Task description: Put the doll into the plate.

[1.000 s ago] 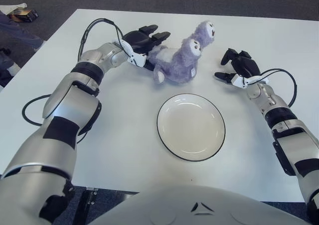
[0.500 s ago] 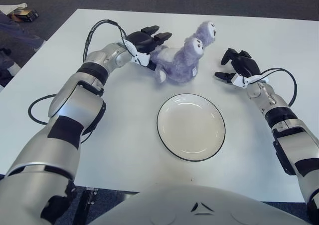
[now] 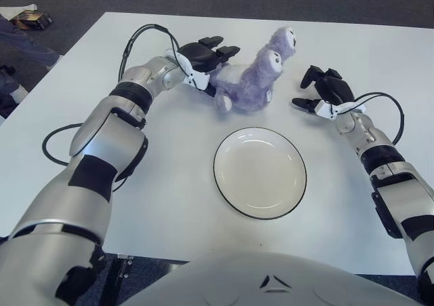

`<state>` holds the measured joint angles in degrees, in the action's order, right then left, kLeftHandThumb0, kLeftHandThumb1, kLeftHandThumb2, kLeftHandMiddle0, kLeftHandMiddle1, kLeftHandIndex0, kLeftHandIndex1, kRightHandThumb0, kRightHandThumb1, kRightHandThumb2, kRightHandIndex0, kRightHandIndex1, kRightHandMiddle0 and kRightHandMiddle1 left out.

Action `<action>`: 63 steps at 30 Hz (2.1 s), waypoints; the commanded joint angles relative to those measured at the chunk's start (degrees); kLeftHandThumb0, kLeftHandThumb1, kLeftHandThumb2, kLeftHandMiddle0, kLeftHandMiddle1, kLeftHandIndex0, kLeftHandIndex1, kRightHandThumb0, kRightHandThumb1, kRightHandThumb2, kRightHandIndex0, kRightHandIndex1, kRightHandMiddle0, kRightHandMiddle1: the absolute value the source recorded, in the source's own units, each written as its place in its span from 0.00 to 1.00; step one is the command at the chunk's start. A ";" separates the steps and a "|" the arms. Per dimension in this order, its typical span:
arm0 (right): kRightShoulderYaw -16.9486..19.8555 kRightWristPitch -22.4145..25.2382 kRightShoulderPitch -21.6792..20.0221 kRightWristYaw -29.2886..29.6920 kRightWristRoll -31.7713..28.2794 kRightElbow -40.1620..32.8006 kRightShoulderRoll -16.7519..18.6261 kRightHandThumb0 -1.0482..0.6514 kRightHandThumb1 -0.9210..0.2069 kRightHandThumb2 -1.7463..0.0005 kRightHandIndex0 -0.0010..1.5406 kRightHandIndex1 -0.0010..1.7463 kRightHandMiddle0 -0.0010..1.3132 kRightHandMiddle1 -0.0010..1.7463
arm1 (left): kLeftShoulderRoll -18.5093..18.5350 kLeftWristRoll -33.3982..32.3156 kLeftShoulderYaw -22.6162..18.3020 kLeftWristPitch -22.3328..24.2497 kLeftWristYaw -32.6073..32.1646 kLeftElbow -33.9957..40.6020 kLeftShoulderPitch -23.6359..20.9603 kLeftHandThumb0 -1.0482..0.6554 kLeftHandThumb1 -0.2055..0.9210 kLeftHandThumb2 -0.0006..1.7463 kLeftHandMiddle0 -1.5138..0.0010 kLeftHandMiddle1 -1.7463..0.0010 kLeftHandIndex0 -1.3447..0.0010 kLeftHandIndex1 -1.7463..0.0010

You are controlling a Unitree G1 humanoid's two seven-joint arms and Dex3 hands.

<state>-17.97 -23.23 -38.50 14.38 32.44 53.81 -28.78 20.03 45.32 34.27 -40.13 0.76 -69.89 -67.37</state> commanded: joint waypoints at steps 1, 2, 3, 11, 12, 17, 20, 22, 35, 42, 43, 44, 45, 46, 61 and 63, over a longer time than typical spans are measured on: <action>-0.93 1.00 2.64 -2.88 0.09 1.01 0.18 0.41 0.00 0.70 0.21 0.87 0.14 1.00 | -0.71 -1.62 -0.38 -0.79 4.35 -0.60 -1.42 0.00 0.95 0.06 0.95 0.98 1.00 0.91; -0.90 1.01 2.65 -2.93 0.08 0.97 0.18 0.41 0.00 0.70 0.22 0.87 0.14 1.00 | -0.77 -1.87 -0.50 -0.83 5.13 -0.65 -1.47 0.00 0.95 0.06 0.95 0.98 1.00 0.91; -0.87 1.02 2.66 -2.97 0.08 0.94 0.19 0.41 0.00 0.70 0.22 0.87 0.14 1.00 | -0.80 -2.04 -0.58 -0.85 5.64 -0.65 -1.49 0.00 0.94 0.06 0.95 0.98 1.00 0.92; -0.83 1.61 2.85 -3.57 0.12 0.13 0.20 0.41 0.00 0.70 0.22 0.88 0.14 1.00 | -1.88 -1.95 0.60 0.98 14.09 -1.03 -3.17 0.00 0.93 0.05 0.95 0.98 1.00 0.96; -0.81 1.65 2.88 -3.59 0.09 0.09 0.20 0.41 0.00 0.70 0.22 0.88 0.14 1.00 | -2.10 -1.26 1.21 1.39 14.34 -1.11 -3.38 0.00 0.93 0.05 0.95 0.98 1.00 0.96; -0.75 1.67 3.01 -3.49 0.06 -0.16 0.22 0.41 0.00 0.70 0.22 0.89 0.14 1.00 | -2.59 1.78 4.36 2.38 14.76 -1.44 -4.27 0.00 0.93 0.05 0.94 0.98 1.00 0.98; -0.66 1.34 3.01 -3.40 -0.06 -0.02 0.25 0.41 0.00 0.70 0.22 0.89 0.14 1.00 | -2.71 4.58 7.06 2.39 13.38 -1.72 -4.84 0.00 0.94 0.06 0.91 0.97 1.00 0.96; -0.60 1.22 3.03 -3.39 -0.13 0.00 0.26 0.41 0.00 0.70 0.22 0.89 0.14 1.00 | -2.74 5.95 8.40 2.31 12.07 -1.89 -5.08 0.00 0.94 0.06 0.89 0.96 1.00 0.93; -0.35 1.99 2.62 -3.59 -0.41 0.32 0.67 0.41 0.00 0.70 0.23 0.88 0.14 1.00 | -2.99 8.19 11.94 1.67 10.01 -3.58 -6.03 0.01 0.91 0.07 0.91 0.75 1.00 0.76; -0.16 2.10 2.61 -3.61 -0.56 0.24 0.77 0.41 0.00 0.70 0.23 0.87 0.14 1.00 | -3.72 6.21 10.53 3.61 10.82 -4.26 -5.18 0.03 0.89 0.09 0.96 0.57 1.00 0.75; -0.13 2.13 2.60 -3.57 -0.56 0.22 0.78 0.41 0.00 0.70 0.23 0.87 0.14 1.00 | -3.83 6.06 10.41 4.13 10.32 -4.34 -4.88 0.03 0.88 0.09 0.96 0.56 1.00 0.75; -0.12 2.15 2.60 -3.55 -0.56 0.21 0.79 0.41 0.00 0.70 0.23 0.87 0.14 1.00 | -3.90 5.95 10.38 4.47 9.96 -4.39 -4.69 0.05 0.88 0.10 0.97 0.53 1.00 0.74; -0.09 2.16 2.61 -3.51 -0.57 0.19 0.79 0.41 0.00 0.70 0.23 0.87 0.14 1.00 | -3.95 5.85 10.36 4.94 9.33 -4.45 -4.43 0.05 0.87 0.10 0.97 0.52 1.00 0.74; -0.08 2.17 2.61 -3.49 -0.57 0.17 0.80 0.41 0.00 0.70 0.23 0.87 0.14 1.00 | -3.99 5.77 10.36 5.24 8.92 -4.49 -4.26 0.06 0.86 0.11 0.97 0.49 1.00 0.73; 0.20 2.31 2.89 -4.03 -1.50 -0.65 0.72 0.41 0.00 0.70 0.24 0.88 0.14 1.00 | -3.89 9.64 13.14 10.13 -11.29 -4.92 -1.76 0.71 0.51 0.58 0.68 0.10 1.00 0.02; 0.23 2.37 2.92 -4.14 -1.58 -0.76 0.70 0.41 0.00 0.70 0.24 0.88 0.14 1.00 | -3.96 10.80 13.94 11.44 -14.30 -4.94 -1.59 0.79 0.51 0.59 0.61 0.12 1.00 0.01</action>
<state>-17.19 -22.04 -38.11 12.62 30.93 52.26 -28.56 16.01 54.17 46.77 -30.56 -10.10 -74.26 -70.38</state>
